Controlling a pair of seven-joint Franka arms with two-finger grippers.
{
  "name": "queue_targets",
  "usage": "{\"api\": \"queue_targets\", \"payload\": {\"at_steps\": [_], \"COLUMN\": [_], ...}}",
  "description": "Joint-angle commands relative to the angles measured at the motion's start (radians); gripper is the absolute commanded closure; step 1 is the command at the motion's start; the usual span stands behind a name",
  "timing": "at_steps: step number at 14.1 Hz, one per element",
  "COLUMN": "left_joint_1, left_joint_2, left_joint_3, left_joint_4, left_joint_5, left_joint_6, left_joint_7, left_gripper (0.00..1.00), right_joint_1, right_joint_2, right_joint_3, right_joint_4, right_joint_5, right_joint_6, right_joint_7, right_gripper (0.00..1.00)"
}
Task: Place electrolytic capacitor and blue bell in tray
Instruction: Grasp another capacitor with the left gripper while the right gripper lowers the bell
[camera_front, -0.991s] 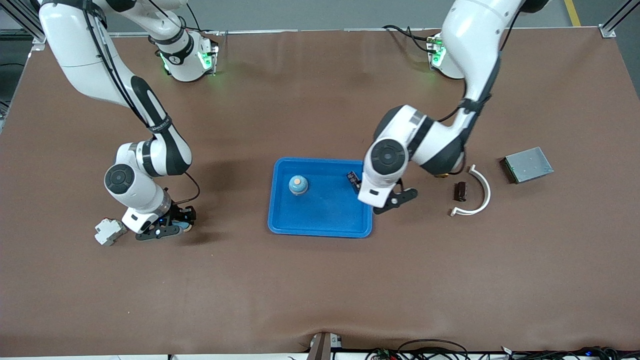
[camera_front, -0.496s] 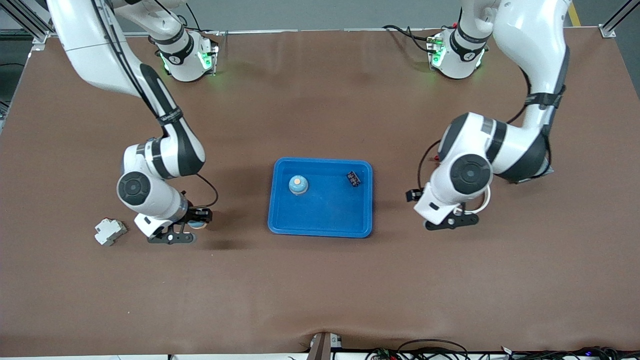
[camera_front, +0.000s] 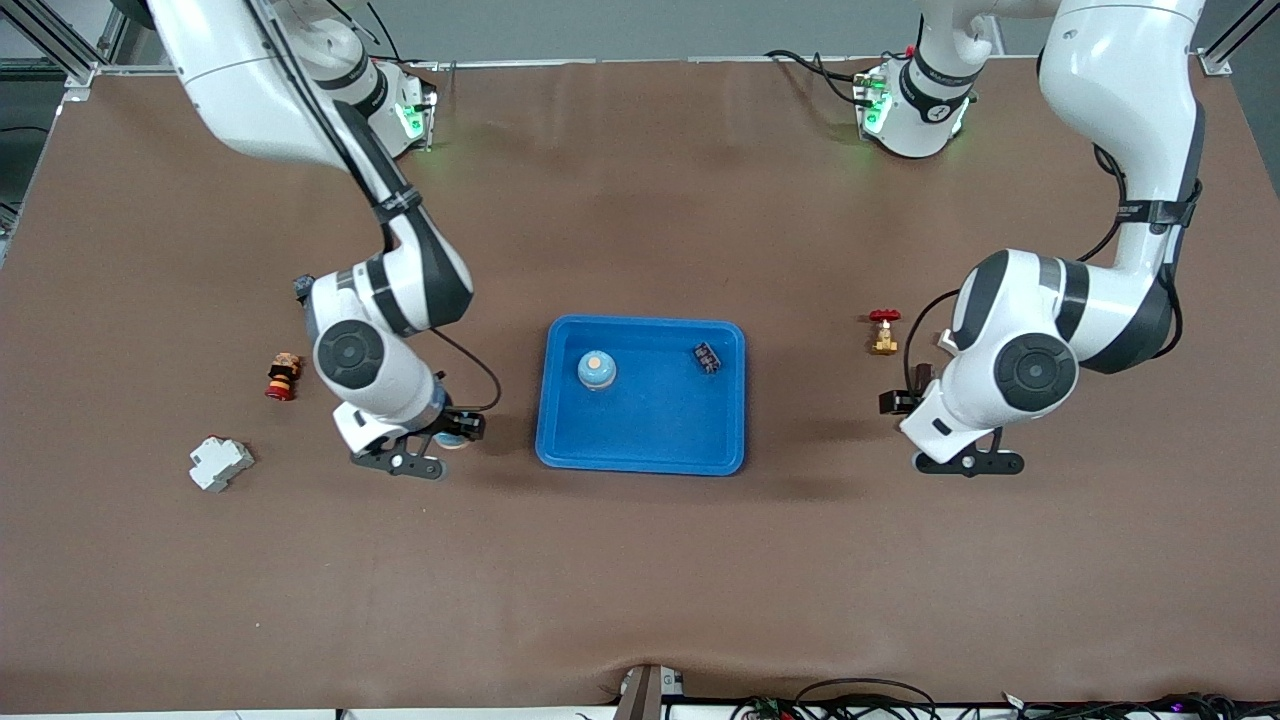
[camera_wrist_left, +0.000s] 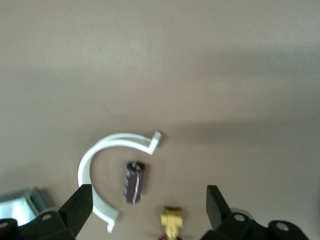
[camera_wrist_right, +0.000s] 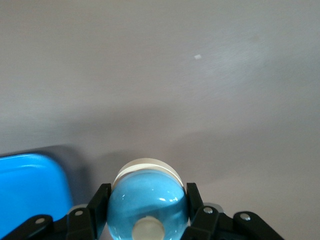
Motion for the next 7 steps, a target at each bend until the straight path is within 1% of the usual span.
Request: {"api": "queue_targets", "payload": {"at_steps": [1,4,7], "left_joint_1": [0.044,0.041,0.042], "left_joint_2": [-0.117,-0.101,-0.1], "left_joint_3": [-0.016,-0.016,-0.016], "left_joint_4": [-0.23,-0.255,-0.329], "left_joint_5": [0.019,0.029,0.03], "left_joint_6": [0.189,0.231,0.307], "left_joint_7": [0.037,0.042,0.039], "left_gripper": [0.0,0.0,0.0], "right_joint_1": [0.068,0.129,0.183], "right_joint_2": [0.019,0.051,0.102], "right_joint_3": [-0.007,-0.008,-0.01], "right_joint_4": [0.056,0.09,0.143], "right_joint_5": [-0.005,-0.014,-0.019], "right_joint_6": [-0.021,-0.021,-0.021], "right_joint_7": [0.153,0.275,0.386], "right_gripper": [1.0,1.0,1.0]}}
